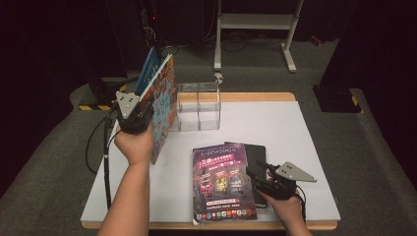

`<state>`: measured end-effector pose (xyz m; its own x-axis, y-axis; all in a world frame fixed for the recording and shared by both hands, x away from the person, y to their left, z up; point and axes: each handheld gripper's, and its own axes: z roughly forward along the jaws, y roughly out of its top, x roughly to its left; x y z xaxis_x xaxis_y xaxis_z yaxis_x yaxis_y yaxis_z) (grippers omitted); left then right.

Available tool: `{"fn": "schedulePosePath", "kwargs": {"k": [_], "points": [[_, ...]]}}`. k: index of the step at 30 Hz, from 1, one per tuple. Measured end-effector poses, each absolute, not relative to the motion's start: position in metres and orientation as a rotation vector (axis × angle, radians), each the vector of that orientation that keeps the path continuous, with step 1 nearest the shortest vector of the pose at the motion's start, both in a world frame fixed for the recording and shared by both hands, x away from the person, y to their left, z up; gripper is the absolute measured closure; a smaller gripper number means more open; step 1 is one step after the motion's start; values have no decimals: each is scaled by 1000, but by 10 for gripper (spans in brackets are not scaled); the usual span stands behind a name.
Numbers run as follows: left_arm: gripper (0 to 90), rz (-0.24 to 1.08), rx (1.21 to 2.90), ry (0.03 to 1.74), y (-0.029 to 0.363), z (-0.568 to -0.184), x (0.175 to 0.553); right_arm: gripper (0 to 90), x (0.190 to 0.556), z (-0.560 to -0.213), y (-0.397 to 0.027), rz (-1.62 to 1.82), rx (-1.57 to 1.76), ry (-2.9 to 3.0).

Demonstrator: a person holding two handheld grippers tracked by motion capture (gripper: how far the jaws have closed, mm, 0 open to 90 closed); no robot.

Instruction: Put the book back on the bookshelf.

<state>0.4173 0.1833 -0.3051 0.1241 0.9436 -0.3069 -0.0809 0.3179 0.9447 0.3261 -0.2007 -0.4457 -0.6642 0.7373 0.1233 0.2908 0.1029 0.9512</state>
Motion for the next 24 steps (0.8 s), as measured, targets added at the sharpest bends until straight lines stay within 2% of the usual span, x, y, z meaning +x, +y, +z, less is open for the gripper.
{"fn": "schedulePosePath", "kwargs": {"k": [11,24], "points": [[813,975,935,1194,177,-322,444,464,326,-448,-200,1591,1008,2012],[811,1003,904,1194,179,-340,448,466,326,-450,-198,1589,1000,2027]]}}
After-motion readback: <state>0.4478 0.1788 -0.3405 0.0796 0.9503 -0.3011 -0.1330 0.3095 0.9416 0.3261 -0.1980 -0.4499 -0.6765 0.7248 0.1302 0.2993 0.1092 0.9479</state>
